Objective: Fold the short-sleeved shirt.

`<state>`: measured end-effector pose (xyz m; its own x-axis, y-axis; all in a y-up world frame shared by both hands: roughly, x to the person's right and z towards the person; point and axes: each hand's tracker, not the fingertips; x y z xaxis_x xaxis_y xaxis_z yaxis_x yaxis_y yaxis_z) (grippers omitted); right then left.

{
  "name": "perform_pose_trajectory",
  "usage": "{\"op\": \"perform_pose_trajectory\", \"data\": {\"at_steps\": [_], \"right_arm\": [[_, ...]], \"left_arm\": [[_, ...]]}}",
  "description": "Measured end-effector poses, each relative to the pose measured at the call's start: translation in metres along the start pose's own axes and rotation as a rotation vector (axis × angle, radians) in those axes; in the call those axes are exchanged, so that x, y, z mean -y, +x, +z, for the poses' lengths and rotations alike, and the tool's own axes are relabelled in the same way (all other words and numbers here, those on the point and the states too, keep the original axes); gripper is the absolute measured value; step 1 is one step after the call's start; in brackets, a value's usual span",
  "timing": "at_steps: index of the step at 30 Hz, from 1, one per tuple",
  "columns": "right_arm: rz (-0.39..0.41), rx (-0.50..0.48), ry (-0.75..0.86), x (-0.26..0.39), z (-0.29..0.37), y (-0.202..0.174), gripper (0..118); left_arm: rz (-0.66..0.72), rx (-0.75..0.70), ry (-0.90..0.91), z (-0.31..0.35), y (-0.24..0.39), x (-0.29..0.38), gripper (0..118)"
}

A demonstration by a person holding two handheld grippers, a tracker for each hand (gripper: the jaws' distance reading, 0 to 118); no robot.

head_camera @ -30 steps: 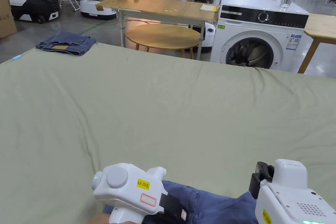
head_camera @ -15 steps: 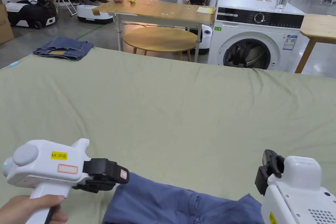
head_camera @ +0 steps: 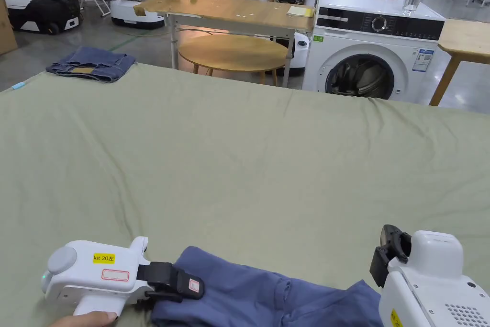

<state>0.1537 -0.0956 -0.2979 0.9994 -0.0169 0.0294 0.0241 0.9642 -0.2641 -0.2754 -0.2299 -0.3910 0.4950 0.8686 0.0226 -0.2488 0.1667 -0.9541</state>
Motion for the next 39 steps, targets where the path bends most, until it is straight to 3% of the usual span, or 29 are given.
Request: {"op": "perform_pose_trajectory", "data": {"at_steps": [1, 13, 22, 29, 39], "right_arm": [[0.002, 0.001, -0.003, 0.0, 0.0, 0.0, 0], [0.015, 0.0, -0.012, -0.002, -0.004, 0.002, 0], [0.018, -0.023, -0.019, -0.002, -0.008, -0.003, 0], [0.005, -0.034, -0.028, -0.001, -0.011, -0.004, 0], [-0.003, -0.018, -0.043, 0.003, -0.009, 0.005, 0]], "left_arm": [[0.026, 0.015, -0.002, 0.0, -0.002, 0.003, 9], [-0.094, 0.011, 0.118, 0.054, 0.037, -0.004, 5], [-0.221, -0.295, 0.248, 0.122, 0.104, -0.023, 5], [-0.346, -0.421, 0.197, 0.085, 0.167, -0.013, 5], [-0.545, -0.451, 0.001, -0.003, 0.232, 0.01, 5]]}}
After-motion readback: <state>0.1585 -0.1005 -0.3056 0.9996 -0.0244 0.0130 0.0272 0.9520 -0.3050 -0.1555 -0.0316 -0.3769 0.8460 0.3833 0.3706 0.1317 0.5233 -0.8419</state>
